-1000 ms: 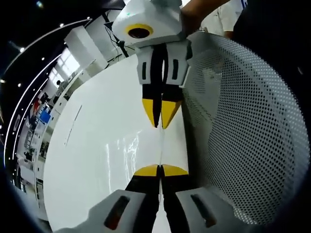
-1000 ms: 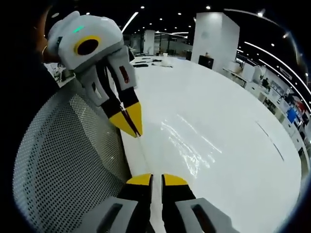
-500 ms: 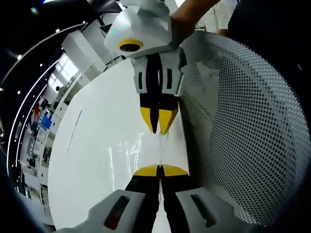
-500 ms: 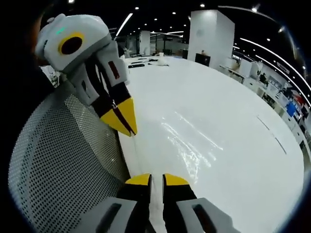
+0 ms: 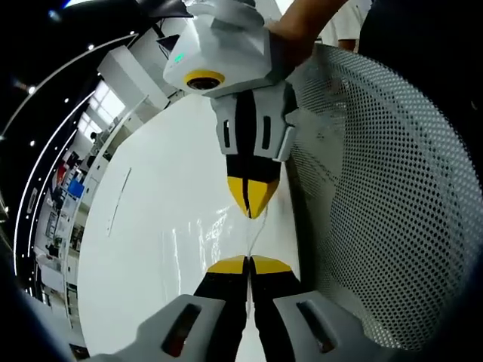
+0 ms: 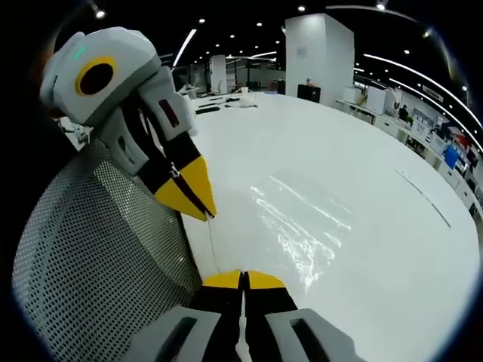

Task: Open the resealable bag by pulling the two sides of the seal apart until the entire bag opening is separated and visibly accessible.

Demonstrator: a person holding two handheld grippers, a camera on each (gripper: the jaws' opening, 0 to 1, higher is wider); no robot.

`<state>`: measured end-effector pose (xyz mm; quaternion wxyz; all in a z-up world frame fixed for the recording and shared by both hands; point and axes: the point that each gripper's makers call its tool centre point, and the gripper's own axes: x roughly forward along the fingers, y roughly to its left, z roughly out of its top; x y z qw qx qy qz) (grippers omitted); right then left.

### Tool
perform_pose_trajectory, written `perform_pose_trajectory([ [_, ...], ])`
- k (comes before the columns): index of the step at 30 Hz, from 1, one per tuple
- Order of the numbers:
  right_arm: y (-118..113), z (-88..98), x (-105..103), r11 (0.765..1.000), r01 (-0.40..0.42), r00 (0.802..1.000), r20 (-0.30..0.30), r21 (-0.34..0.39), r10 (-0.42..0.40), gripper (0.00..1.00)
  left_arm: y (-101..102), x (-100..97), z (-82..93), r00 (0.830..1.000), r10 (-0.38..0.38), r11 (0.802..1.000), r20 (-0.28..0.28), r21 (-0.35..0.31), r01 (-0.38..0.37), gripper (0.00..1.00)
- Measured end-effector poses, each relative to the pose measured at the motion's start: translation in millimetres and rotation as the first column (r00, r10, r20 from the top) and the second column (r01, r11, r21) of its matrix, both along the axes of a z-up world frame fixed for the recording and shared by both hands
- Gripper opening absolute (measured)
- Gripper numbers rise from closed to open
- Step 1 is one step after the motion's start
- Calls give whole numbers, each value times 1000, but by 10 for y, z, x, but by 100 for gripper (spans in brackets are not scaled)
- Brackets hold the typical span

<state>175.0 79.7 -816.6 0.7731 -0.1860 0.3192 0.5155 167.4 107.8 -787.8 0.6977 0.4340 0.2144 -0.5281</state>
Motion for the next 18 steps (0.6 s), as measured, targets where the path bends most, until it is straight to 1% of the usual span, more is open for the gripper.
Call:
perform_pose_trajectory([
  [1,1,13,18,1000,13,1000,4,2,-13,0,1,11,5,1000,2,1000,9,2,-2,0],
  [4,21,43,43,1000,21,1000,12,3,-21,0,-35,14,52,999,-5,1000,32,-2,5,9],
  [6,47,73,49,1000,19,1000,17,6,-19,0,-70,16,110,999,-6,1000,53,-6,7,12],
  [8,77,107,56,1000,17,1000,21,13,-18,0,-136,-3,170,997,-25,999,72,-31,28,13],
  [11,120,178,87,1000,21,999,34,19,-21,0,-200,-41,207,996,-46,998,78,-42,50,9],
  [14,156,246,98,1000,6,999,49,24,-7,0,-225,-55,170,994,-63,998,87,-24,66,9],
  [18,218,320,74,999,-37,996,76,12,36,0,-213,-33,148,991,-74,997,109,1,75,10],
])
